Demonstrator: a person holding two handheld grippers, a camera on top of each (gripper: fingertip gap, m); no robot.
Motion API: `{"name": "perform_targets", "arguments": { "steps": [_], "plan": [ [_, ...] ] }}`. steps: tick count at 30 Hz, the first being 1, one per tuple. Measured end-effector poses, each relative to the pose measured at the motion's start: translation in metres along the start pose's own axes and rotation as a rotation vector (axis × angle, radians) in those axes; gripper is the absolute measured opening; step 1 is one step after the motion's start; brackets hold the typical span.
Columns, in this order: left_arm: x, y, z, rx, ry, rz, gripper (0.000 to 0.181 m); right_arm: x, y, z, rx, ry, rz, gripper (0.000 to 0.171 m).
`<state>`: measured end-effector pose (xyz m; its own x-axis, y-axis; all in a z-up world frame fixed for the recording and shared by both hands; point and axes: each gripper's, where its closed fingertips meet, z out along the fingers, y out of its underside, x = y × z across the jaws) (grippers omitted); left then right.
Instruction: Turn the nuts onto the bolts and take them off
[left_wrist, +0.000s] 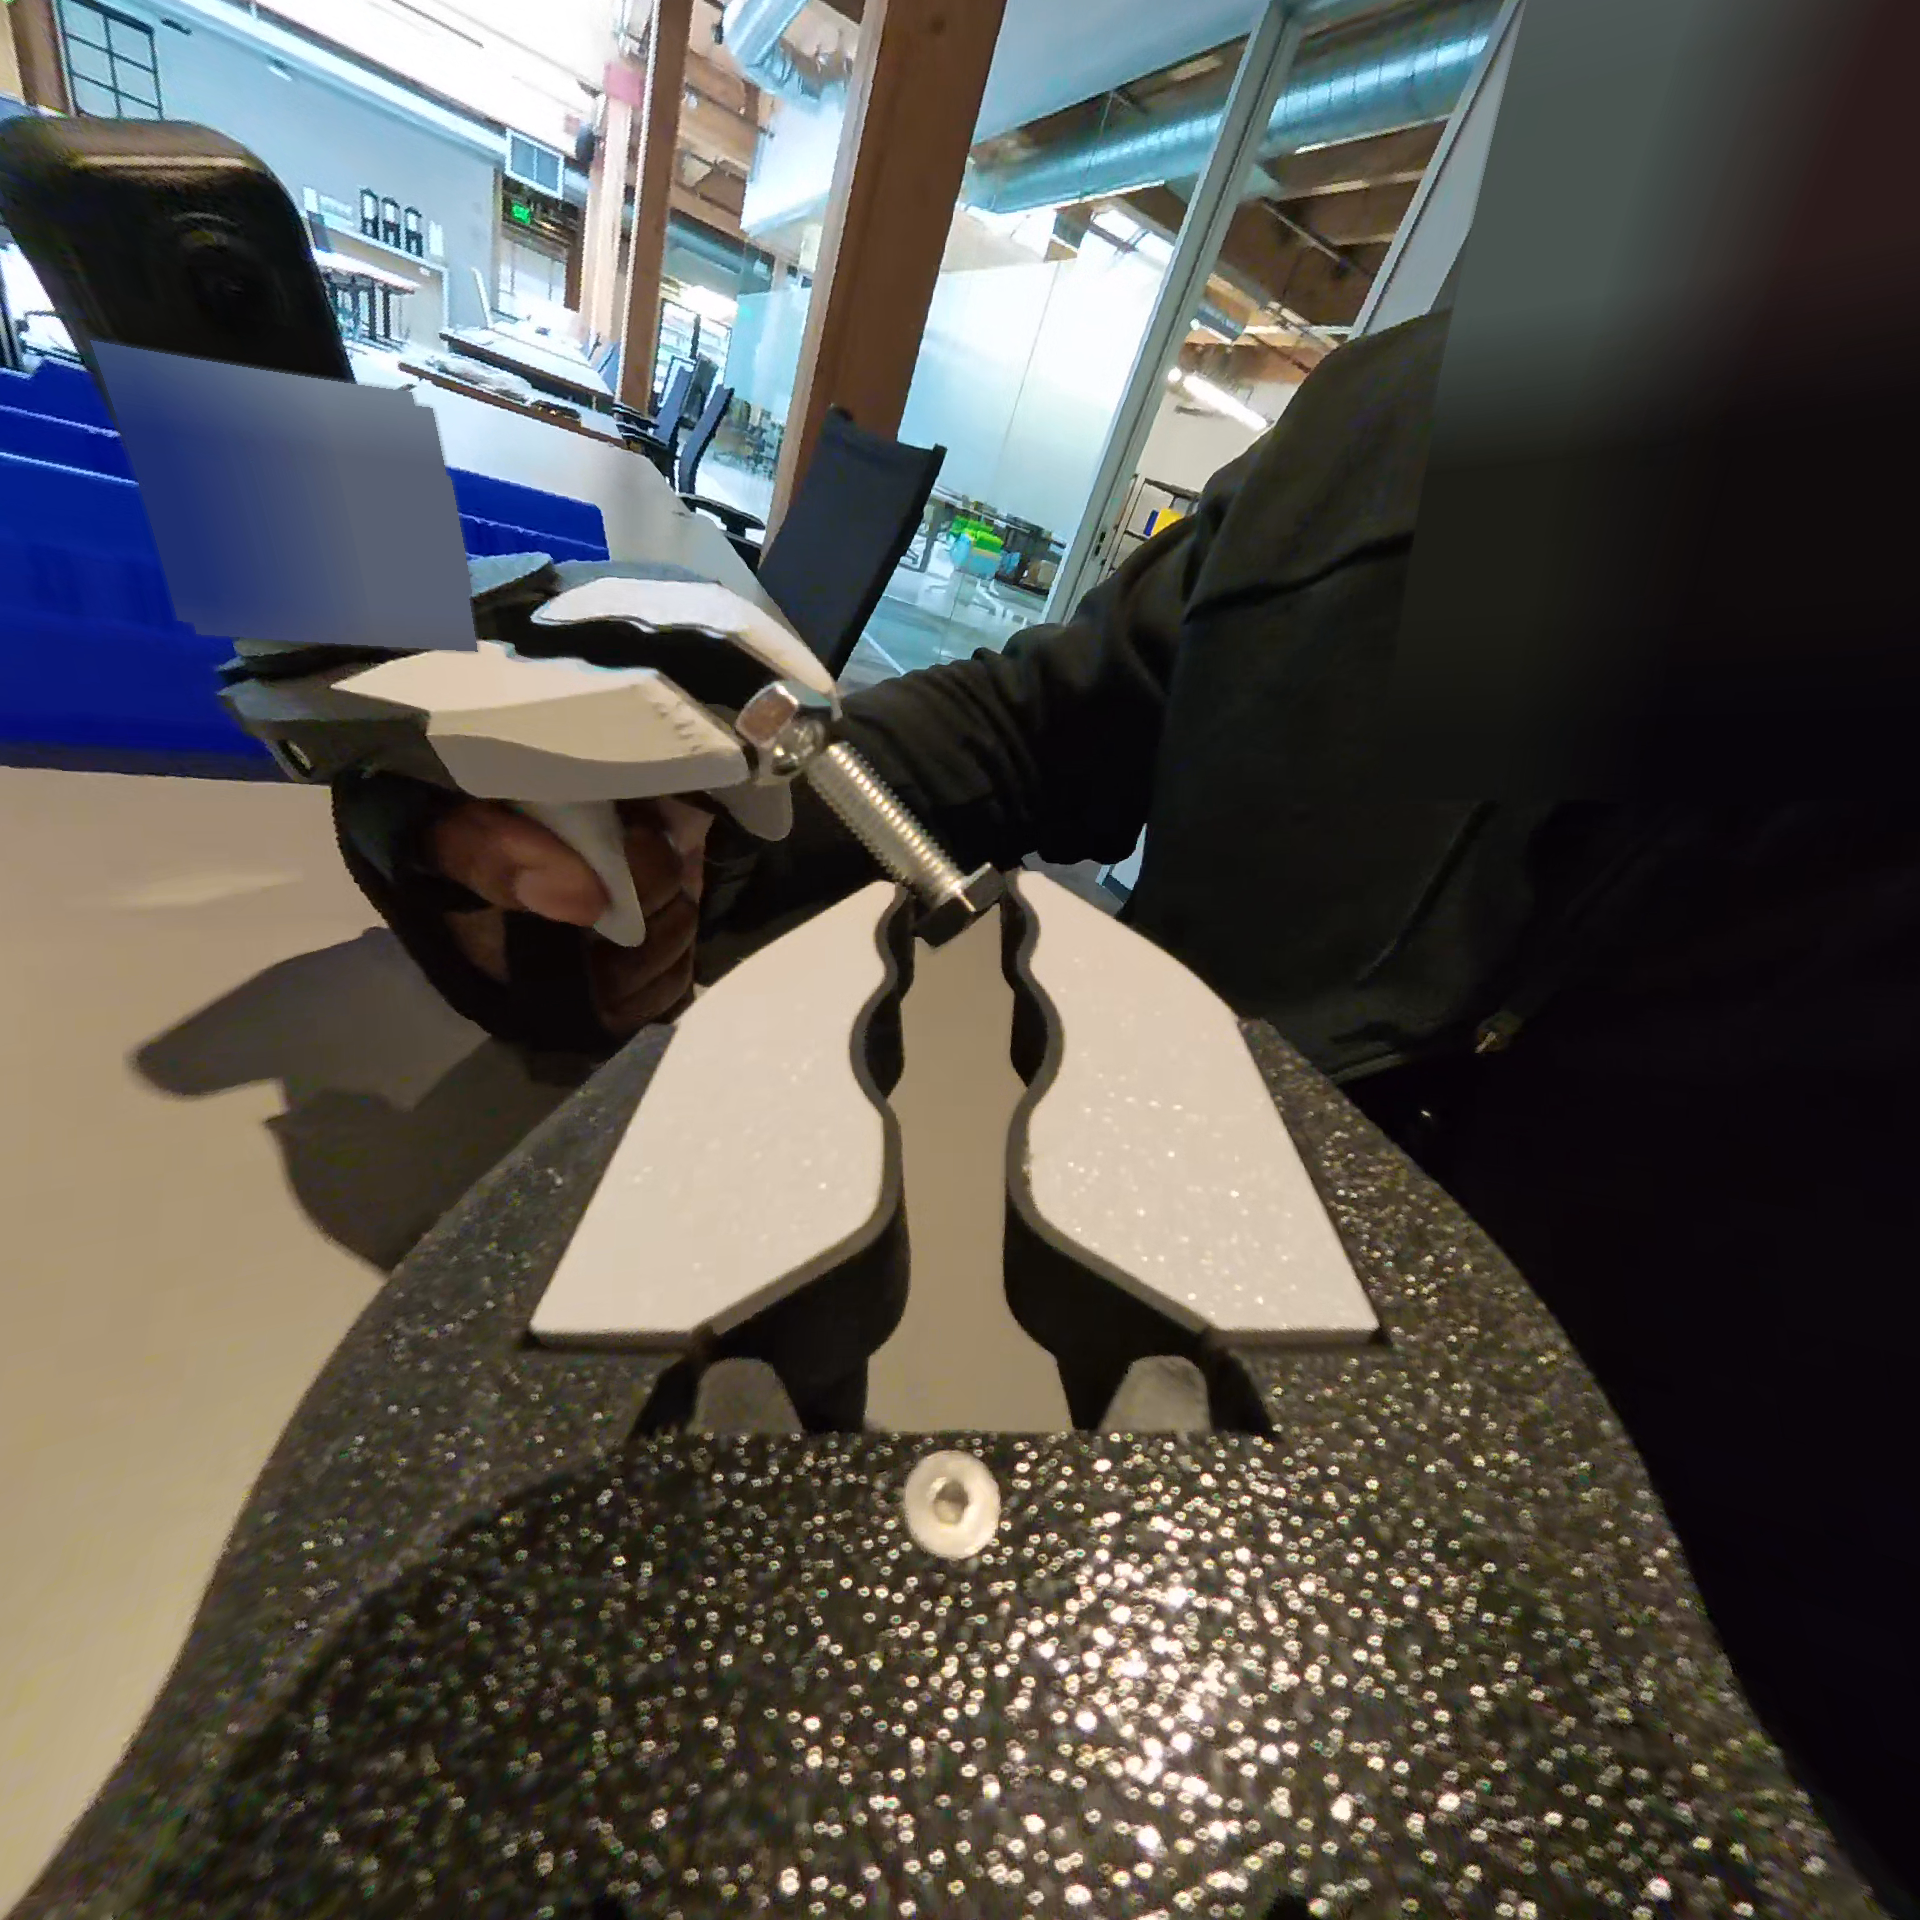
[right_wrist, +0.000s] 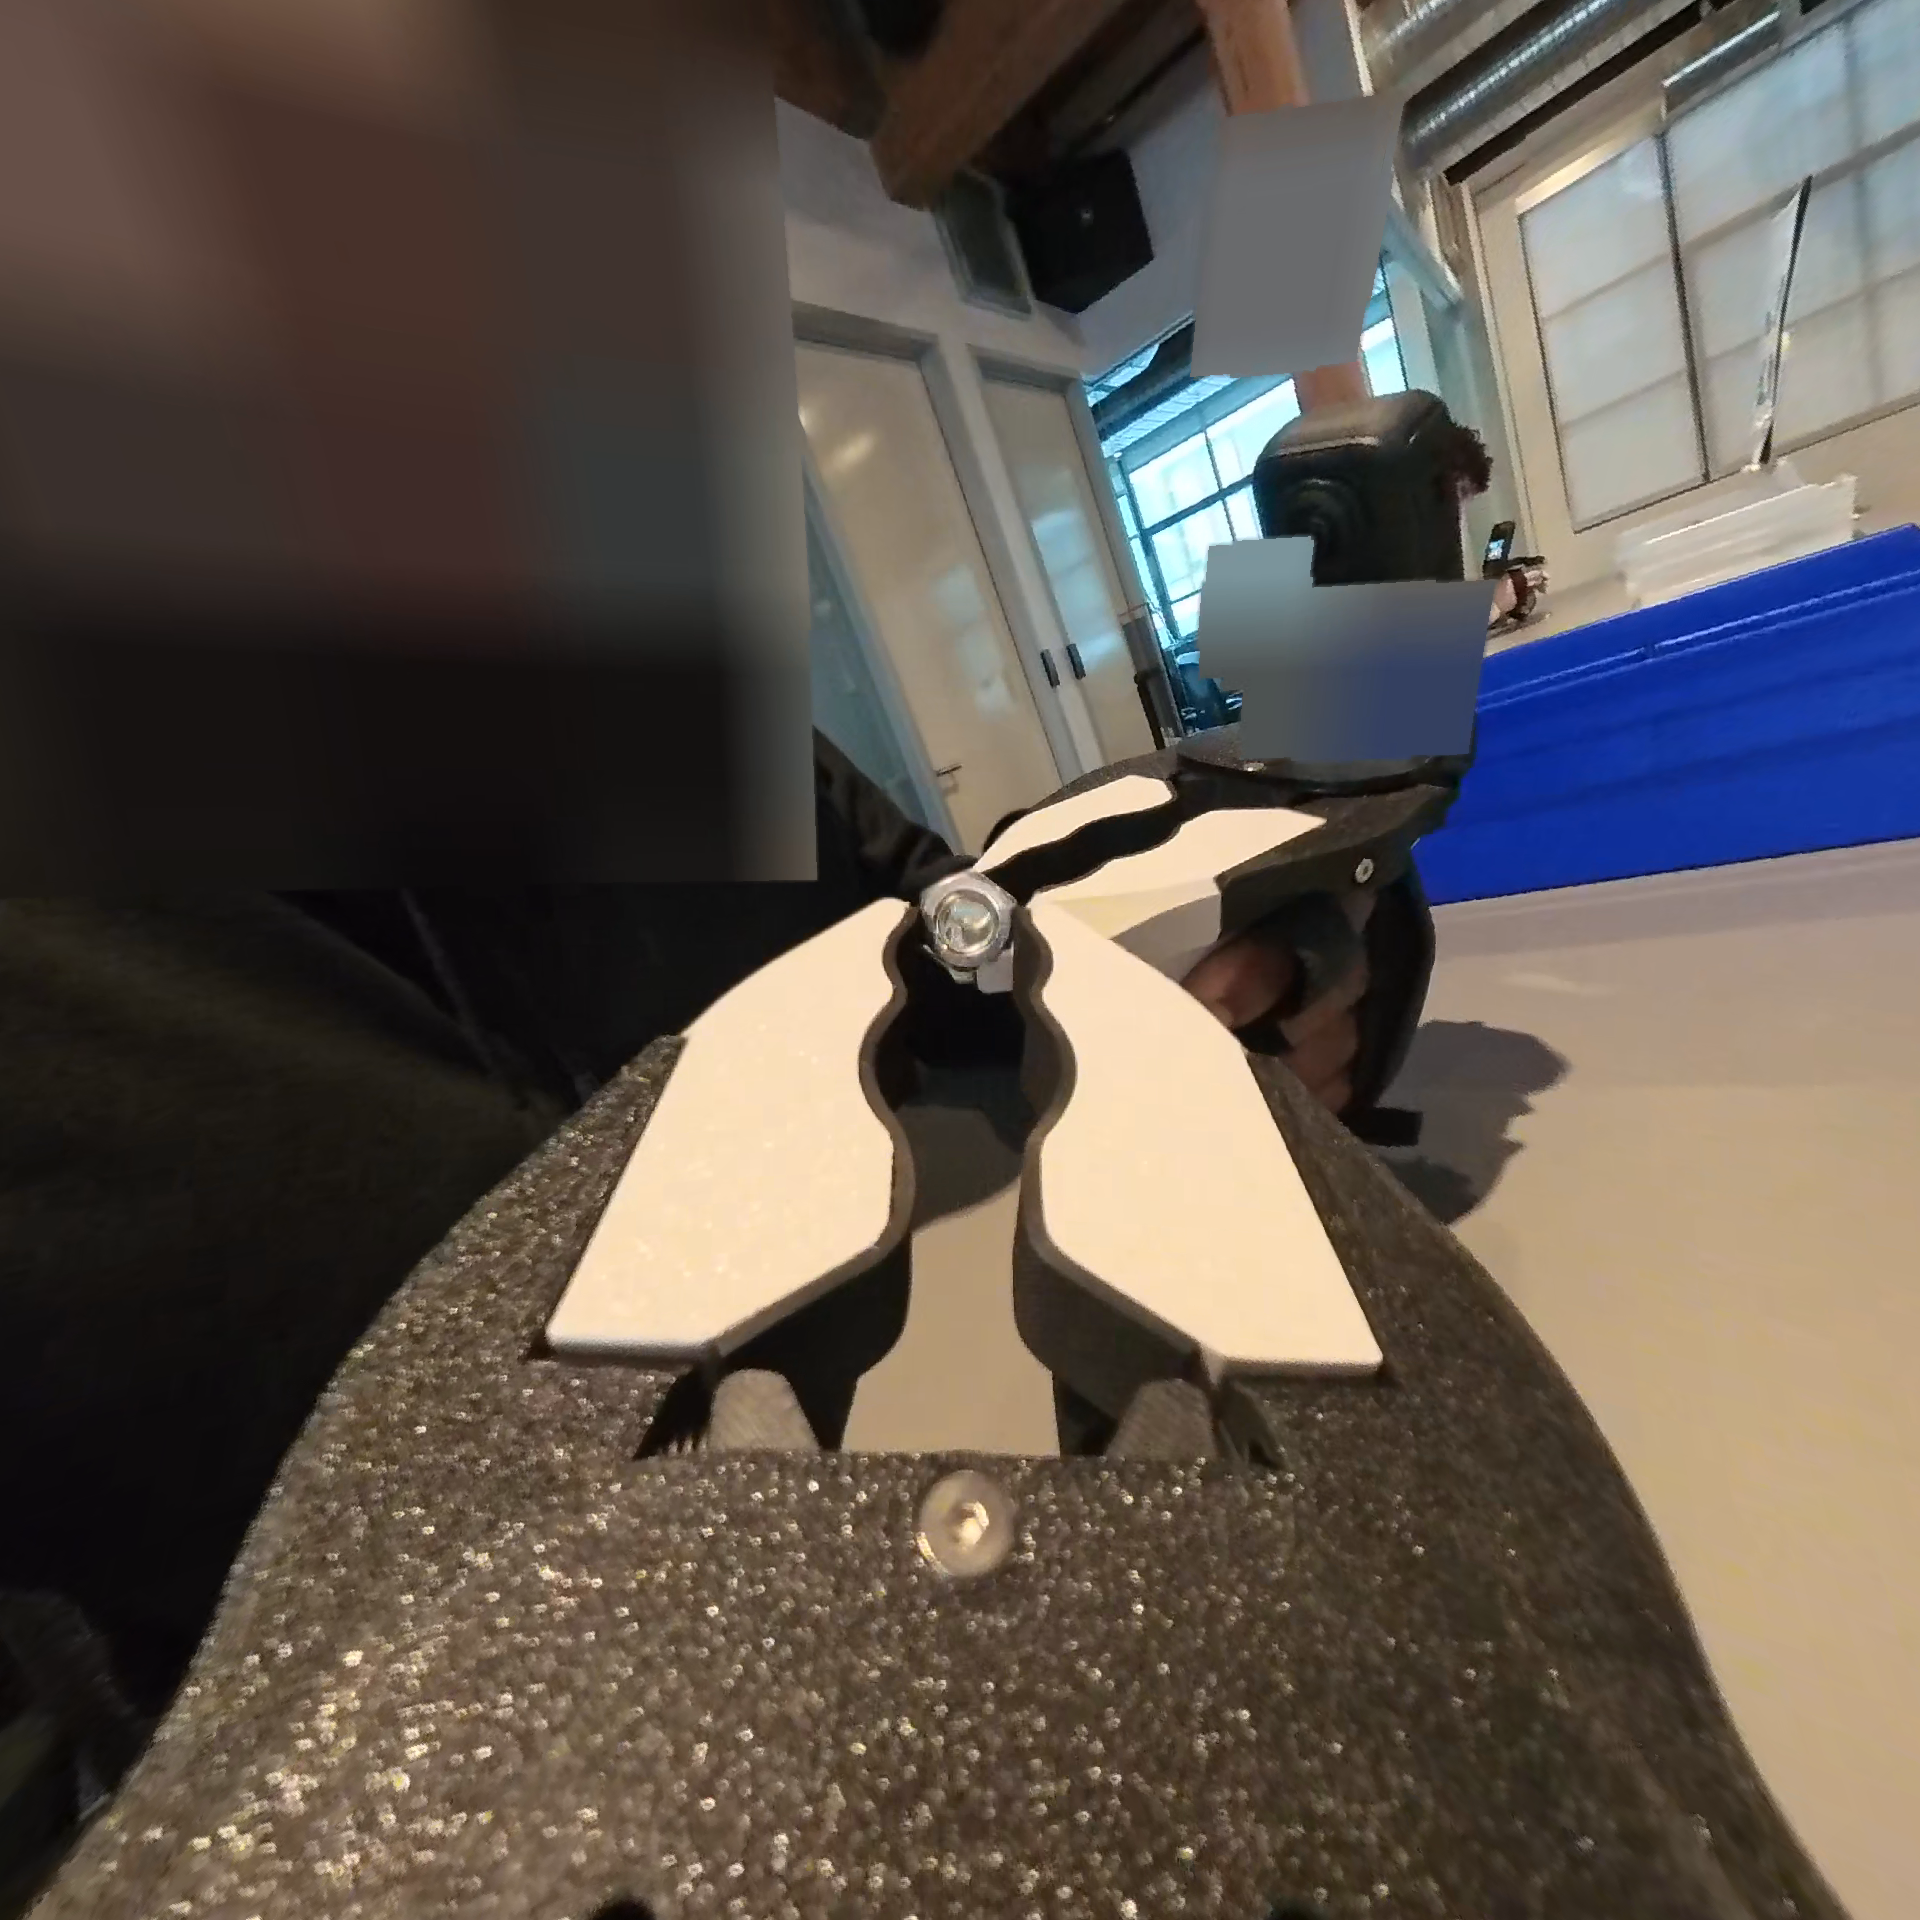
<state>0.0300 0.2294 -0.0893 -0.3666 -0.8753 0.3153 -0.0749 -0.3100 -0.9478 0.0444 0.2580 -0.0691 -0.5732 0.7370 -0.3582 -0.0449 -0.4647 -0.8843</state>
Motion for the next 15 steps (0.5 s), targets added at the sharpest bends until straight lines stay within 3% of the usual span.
{"name": "perform_targets", "arguments": {
  "steps": [15],
  "plan": [
    [0.000, 0.006, 0.003, -0.033, 0.024, -0.049, 0.015, -0.001, 0.011, 0.005, -0.087, 0.004, 0.010, 0.017]
  ]
}}
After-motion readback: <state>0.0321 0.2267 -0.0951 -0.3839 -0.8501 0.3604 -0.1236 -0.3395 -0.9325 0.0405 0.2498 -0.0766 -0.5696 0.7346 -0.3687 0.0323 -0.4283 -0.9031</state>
